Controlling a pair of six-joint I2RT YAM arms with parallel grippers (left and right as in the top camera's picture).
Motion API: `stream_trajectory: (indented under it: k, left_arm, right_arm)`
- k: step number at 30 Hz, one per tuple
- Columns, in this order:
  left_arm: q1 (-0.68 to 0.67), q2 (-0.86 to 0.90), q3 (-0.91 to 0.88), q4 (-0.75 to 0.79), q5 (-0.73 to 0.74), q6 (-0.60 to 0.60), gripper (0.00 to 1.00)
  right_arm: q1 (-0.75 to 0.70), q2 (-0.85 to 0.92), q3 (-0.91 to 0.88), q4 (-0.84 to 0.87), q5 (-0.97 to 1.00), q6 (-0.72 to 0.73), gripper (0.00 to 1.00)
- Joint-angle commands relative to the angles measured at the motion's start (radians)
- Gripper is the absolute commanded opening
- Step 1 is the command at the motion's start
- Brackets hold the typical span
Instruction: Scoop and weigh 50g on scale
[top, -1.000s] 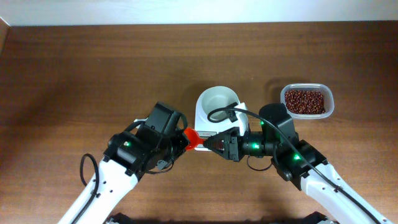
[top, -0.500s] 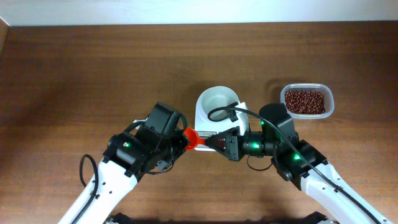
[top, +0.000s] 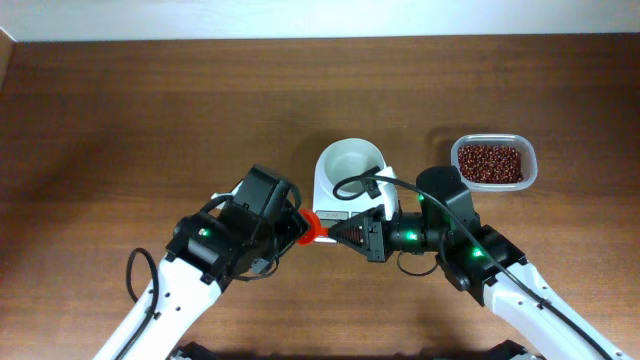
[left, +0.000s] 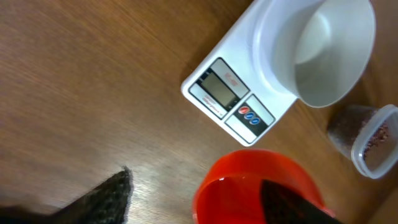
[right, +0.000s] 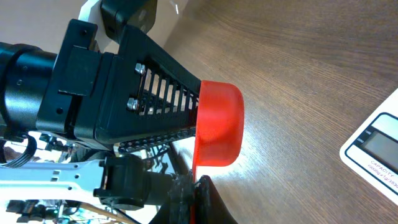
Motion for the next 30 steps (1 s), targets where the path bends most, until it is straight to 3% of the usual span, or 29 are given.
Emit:
stream_trajectory:
  k: [1, 5, 8, 12, 15, 16, 17, 22, 30]
  left_arm:
    - [0.000, -0.010, 0.002, -0.032, -0.056, 0.000, 0.77]
    - [0.000, -0.010, 0.003, -0.051, -0.087, 0.000, 0.82]
    - [0.000, -0.010, 0.002, -0.050, -0.090, 0.000, 0.86]
    - [0.000, -0.009, 0.003, -0.051, -0.089, 0.000, 0.85]
    - [0.000, -0.009, 0.002, -0.050, -0.085, 0.000, 0.45]
    - [0.000, -0.009, 0.003, -0.050, -0.085, 0.000, 0.15]
    - [-0.001, -0.008, 0.002, -0.050, -0.085, 0.000, 0.00]
    - [-0.097, 0.019, 0.002, 0.001, -0.108, 0.027, 0.00]
    - [-0.335, 0.187, 0.002, 0.149, -0.348, 0.065, 0.00]
  right_arm:
    - [-0.030, -0.021, -0.006, -0.056, -0.006, -0.052, 0.04]
    - [-0.166, -0.078, -0.006, -0.196, -0.007, -0.054, 0.04]
    - [-0.326, -0.151, -0.006, -0.323, -0.081, -0.145, 0.04]
    - [-0.493, -0.266, -0.006, -0.468, -0.190, -0.238, 0.04]
    - [-0.563, -0.341, -0.006, -0.545, -0.206, -0.257, 0.04]
    - [-0.578, -0.367, -0.006, -0.568, -0.209, -0.274, 0.04]
    - [-0.585, -0.386, -0.006, -0.585, -0.208, -0.274, 0.04]
    - [-0.591, -0.462, -0.006, -0.612, -0.208, -0.273, 0.04]
    - [-0.592, -0.465, -0.006, -0.612, -0.154, -0.271, 0.04]
